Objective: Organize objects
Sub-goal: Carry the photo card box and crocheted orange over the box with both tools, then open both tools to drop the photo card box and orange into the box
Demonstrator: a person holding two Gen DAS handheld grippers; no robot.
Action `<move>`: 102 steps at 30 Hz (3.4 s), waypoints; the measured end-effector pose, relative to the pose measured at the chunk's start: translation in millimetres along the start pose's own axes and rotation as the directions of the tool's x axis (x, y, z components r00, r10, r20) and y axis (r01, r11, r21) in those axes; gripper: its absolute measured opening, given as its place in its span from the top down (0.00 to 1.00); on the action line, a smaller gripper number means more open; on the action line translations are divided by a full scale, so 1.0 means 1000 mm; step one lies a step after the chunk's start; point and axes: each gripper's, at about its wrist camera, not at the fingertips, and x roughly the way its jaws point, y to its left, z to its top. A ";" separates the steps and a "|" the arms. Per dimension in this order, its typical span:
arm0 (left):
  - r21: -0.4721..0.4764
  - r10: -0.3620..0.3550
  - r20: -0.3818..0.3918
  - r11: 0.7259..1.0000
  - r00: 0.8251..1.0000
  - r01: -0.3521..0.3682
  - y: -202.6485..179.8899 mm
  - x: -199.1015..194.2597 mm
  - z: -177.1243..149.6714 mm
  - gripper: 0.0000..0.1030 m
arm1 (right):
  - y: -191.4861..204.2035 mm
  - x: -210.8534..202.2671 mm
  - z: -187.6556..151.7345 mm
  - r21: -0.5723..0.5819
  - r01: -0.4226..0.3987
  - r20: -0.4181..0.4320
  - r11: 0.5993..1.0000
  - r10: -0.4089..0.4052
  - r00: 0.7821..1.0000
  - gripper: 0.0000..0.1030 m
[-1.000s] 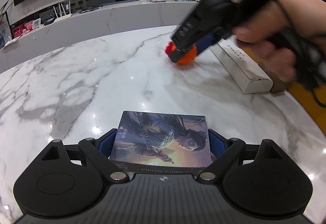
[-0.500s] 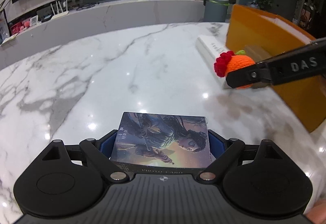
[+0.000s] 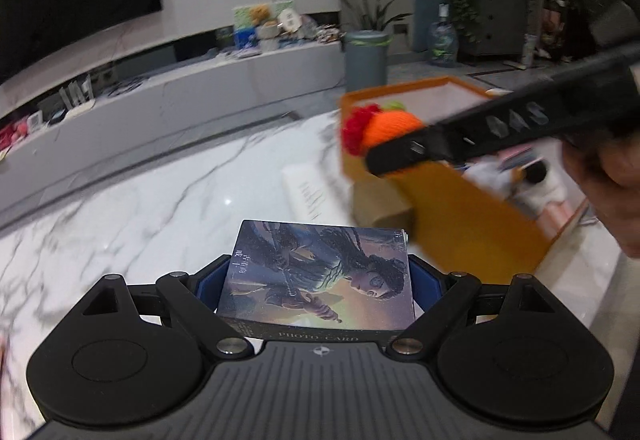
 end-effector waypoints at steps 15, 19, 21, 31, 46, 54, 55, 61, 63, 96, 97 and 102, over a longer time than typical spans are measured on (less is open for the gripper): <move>0.067 -0.049 0.115 0.997 0.992 0.041 -0.072 0.034 0.094 0.00 | -0.081 -0.059 0.080 -0.056 0.153 0.132 0.987 -0.144 0.981 0.58; 0.061 -0.064 0.124 0.997 0.990 0.057 -0.084 0.056 0.105 0.00 | -0.109 -0.054 0.069 -0.012 0.199 0.115 0.980 -0.197 0.974 0.58; 0.059 -0.073 0.127 0.996 0.989 0.066 -0.090 0.067 0.107 0.00 | -0.123 -0.050 0.064 0.013 0.215 0.097 0.976 -0.216 0.972 0.58; 0.077 -0.076 0.075 0.995 0.994 0.071 -0.106 0.125 0.113 0.00 | -0.184 -0.031 0.043 0.084 0.295 0.017 0.952 -0.297 0.955 0.58; 0.251 -0.027 -0.070 0.967 0.997 0.044 -0.114 0.171 0.098 0.00 | -0.196 0.010 0.025 0.099 0.317 -0.062 0.943 -0.312 0.948 0.58; 0.319 0.006 -0.124 0.947 0.992 0.034 -0.118 0.184 0.101 0.00 | -0.200 0.026 0.017 0.105 0.335 -0.109 0.936 -0.324 0.940 0.58; 0.330 0.018 -0.136 0.944 0.991 0.028 -0.118 0.186 0.101 0.00 | -0.201 0.027 0.016 0.109 0.332 -0.111 0.937 -0.321 0.941 0.58; 0.351 0.038 -0.197 0.936 0.980 0.034 -0.117 0.198 0.107 0.00 | -0.204 0.031 0.014 0.126 0.323 -0.125 0.938 -0.308 0.943 0.58; 0.356 0.046 -0.207 0.934 0.977 0.032 -0.117 0.200 0.109 0.00 | -0.205 0.032 0.014 0.129 0.320 -0.130 0.938 -0.304 0.944 0.58; 0.269 0.064 -0.114 0.963 0.991 -0.031 -0.107 0.173 0.127 0.00 | -0.202 -0.004 0.034 0.195 0.276 0.020 0.941 -0.285 0.958 0.26; 0.262 0.066 -0.112 0.964 0.991 -0.035 -0.105 0.171 0.128 0.00 | -0.202 -0.005 0.035 0.195 0.275 0.022 0.942 -0.284 0.958 0.26; 0.216 0.080 -0.090 0.975 0.993 -0.059 -0.096 0.160 0.132 0.00 | -0.202 -0.012 0.036 0.200 0.269 0.037 0.942 -0.282 0.959 0.26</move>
